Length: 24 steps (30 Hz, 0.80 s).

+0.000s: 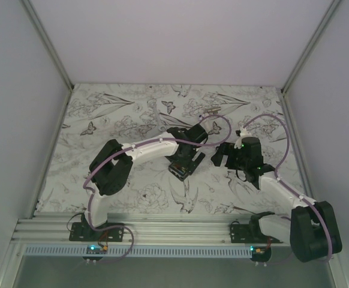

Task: Snap on the fuse box
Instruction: Close the fuse box cover on the fuse box base.

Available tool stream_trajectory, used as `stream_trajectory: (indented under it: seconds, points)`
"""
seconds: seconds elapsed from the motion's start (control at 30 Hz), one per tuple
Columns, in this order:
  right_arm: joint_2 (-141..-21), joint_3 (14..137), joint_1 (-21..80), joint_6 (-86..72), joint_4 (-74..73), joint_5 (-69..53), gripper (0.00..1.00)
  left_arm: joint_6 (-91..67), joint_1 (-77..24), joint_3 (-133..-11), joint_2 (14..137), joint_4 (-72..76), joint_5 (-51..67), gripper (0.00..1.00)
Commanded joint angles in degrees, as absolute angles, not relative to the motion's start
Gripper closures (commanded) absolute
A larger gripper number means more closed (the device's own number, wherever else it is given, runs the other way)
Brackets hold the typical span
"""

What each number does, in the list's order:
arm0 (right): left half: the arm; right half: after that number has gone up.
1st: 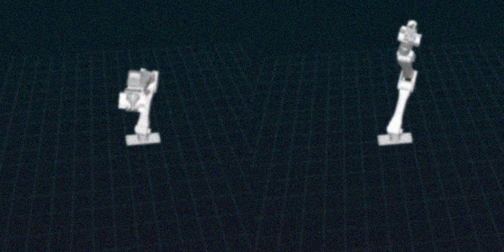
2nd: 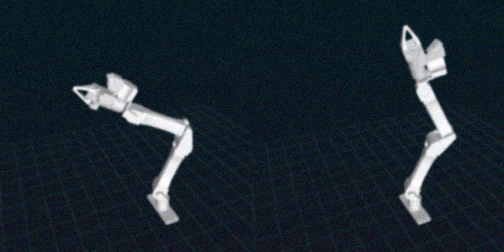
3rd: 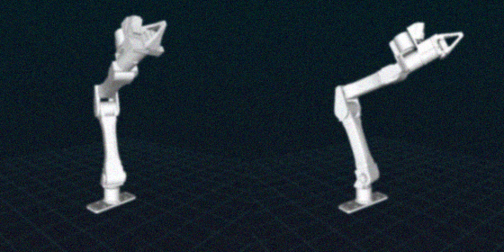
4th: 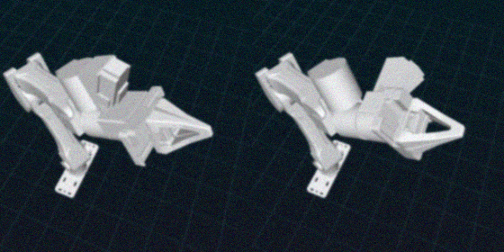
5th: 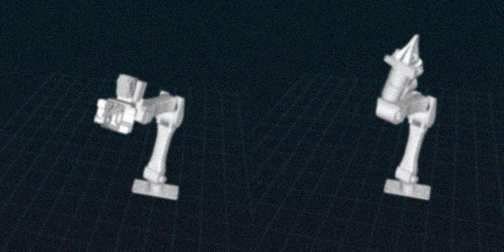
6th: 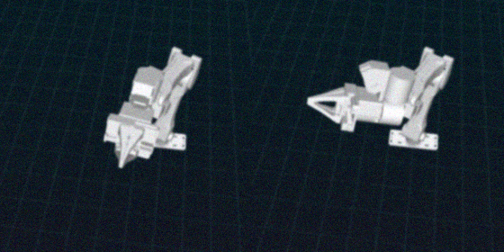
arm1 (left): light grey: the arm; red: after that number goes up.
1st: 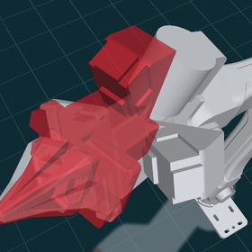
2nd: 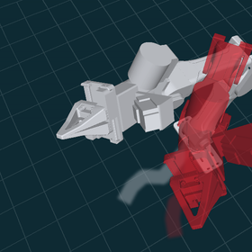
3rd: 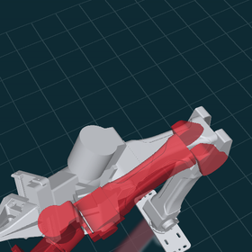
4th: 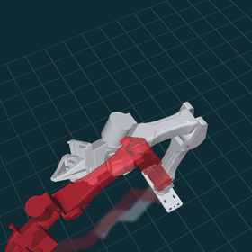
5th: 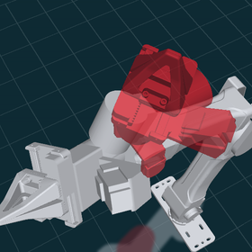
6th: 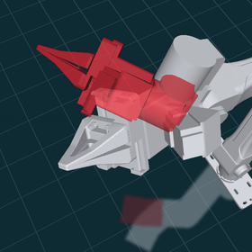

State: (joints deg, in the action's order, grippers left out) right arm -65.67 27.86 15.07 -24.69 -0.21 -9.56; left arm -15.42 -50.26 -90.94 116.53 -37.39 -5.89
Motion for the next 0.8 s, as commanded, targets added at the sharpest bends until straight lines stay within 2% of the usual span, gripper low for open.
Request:
stream_trajectory:
  seconds: [0.0,0.23,0.27,0.77]
  points:
    - [-65.5,27.7,14.5,-25.0,1.8,-10.1,0.01,-15.6,-51.0,-91.2,117.4,-40.0,-5.3,0.1]
    - [-65.5,27.8,14.4,-25.0,1.9,-10.3,0.01,-15.6,-51.0,-91.1,116.6,-40.0,-4.3,0.05]
    - [-65.5,27.8,14.5,-25.0,1.9,-10.3,0.01,-15.6,-51.0,-91.1,116.5,-40.1,-4.1,0.01]
    - [-66.8,27.8,14.5,-26.6,4.2,-16.6,0.01,-16.1,-51.1,-90.5,113.6,-40.0,-2.6,0.0]
